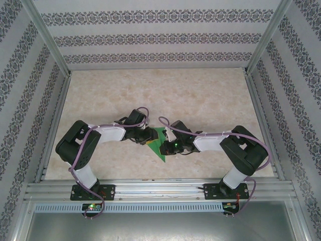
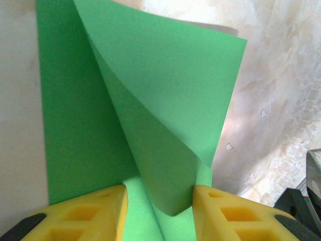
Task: Fold a paper plane with a square sheet of paper (fold left side to right side)
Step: Fourth fold the wing at the center of the table.
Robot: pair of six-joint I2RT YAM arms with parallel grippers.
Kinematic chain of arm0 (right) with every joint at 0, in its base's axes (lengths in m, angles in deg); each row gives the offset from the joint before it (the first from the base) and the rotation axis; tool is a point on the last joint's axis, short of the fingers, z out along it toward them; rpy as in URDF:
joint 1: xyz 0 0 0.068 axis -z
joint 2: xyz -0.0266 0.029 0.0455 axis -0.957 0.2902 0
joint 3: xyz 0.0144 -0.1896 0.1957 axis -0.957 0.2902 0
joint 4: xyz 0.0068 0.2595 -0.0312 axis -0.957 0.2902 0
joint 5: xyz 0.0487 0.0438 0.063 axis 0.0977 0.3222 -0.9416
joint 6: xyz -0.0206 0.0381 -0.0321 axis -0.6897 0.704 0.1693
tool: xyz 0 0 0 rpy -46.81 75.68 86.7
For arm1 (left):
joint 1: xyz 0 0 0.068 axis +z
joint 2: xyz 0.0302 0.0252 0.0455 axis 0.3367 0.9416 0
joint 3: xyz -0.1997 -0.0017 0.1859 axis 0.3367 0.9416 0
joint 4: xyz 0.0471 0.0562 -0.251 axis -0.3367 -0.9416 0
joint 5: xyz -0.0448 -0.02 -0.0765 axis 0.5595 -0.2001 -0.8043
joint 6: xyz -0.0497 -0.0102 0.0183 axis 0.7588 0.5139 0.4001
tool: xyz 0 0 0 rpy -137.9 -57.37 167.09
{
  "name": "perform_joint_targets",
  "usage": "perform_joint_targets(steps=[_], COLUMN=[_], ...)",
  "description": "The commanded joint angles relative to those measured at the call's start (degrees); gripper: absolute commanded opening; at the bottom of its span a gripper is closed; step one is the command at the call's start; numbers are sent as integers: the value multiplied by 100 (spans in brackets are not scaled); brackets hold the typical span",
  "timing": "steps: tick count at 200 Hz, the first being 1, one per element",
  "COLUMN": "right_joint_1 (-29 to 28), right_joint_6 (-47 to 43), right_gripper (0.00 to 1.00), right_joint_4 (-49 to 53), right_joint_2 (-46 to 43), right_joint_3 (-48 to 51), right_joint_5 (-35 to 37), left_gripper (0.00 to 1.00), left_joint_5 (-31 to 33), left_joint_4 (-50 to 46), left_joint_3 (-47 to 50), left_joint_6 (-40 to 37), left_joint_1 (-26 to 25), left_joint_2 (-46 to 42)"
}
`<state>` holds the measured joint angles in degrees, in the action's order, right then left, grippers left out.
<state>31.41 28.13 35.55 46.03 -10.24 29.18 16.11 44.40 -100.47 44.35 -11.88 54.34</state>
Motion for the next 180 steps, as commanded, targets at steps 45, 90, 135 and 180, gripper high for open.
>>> perform_joint_targets(steps=[45, 90, 135, 180], right_joint_1=[386, 735, 709, 581], right_joint_6=[118, 196, 472, 634], right_gripper=[29, 36, 36, 35], right_joint_4=[-138, -409, -968, -1274], right_joint_2=[-631, -676, -142, 170], right_joint_3=[128, 251, 135, 102], right_joint_5=[-495, -737, -918, -935], left_gripper=[39, 40, 40, 39], left_joint_5=[352, 323, 307, 303], left_joint_4=[-336, -302, -296, -324], left_joint_3=[-53, -61, -62, -77], left_joint_6=[-97, -94, -99, -125], left_joint_1=[-74, -73, -79, -80], left_joint_2=[137, 126, 115, 108])
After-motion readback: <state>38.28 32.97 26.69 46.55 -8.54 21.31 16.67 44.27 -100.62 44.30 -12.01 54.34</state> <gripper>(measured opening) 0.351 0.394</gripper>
